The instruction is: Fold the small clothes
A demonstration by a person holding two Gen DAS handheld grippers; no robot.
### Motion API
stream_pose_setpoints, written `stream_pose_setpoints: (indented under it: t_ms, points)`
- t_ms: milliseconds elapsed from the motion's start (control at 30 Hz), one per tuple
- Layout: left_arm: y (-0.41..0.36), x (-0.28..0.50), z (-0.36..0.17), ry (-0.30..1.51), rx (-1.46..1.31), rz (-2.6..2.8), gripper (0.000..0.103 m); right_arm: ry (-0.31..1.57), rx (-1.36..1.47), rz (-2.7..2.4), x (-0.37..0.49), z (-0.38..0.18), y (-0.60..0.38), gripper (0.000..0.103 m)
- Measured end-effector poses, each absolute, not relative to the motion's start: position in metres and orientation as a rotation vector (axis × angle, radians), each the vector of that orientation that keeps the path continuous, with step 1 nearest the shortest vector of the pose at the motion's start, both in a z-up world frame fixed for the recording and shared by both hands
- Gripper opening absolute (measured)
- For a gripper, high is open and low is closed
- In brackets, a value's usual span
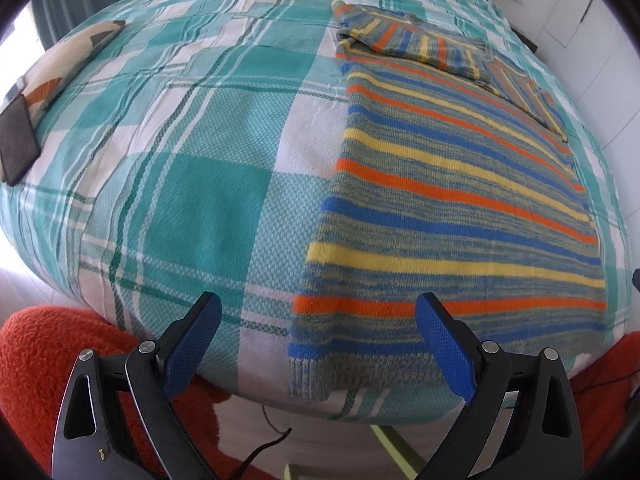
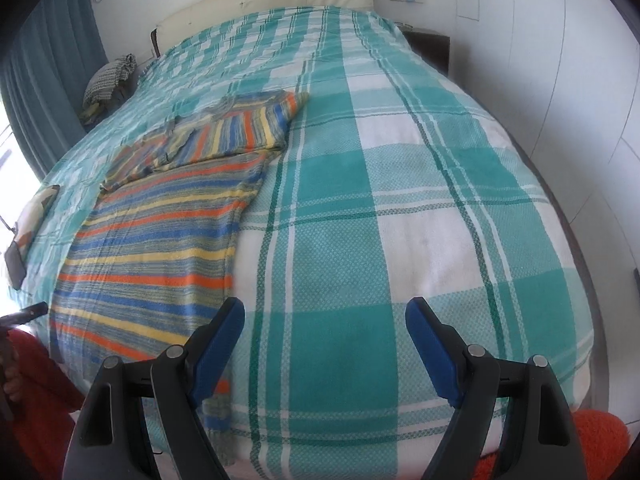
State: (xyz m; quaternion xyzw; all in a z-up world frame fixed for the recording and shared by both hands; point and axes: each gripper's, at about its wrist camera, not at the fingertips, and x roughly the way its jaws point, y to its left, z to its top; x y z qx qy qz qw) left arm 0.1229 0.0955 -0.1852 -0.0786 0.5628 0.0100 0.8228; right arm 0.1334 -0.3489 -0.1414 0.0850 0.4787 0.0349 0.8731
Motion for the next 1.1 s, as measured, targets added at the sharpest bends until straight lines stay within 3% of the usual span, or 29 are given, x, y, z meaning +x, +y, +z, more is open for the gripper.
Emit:
stream_pose_setpoints:
  t_ms: [200, 400, 967, 1100]
  points:
    - [0.074, 0.122, -0.181, 1.153, -0.058, 0.015, 0.098, 1.000, -0.242, -0.088, 0.114, -0.129, -0.289, 0.082]
    - [0.075, 0.124, -0.180, 1.146, -0.043, 0.022, 0.098, 0.942, -0.325, -0.120, 0.114, -0.113, -0.264, 0.082]
    - [0.083, 0.125, -0.185, 1.165, -0.076, 0.055, 0.098, 0.968, -0.299, -0.118, 0.117, -0.120, -0.267, 0.082]
    - [0.091, 0.124, -0.198, 1.248, -0.070, 0.104, 0.098, 0.996, -0.163, -0.075, 0.119, -0.115, -0.291, 0.082]
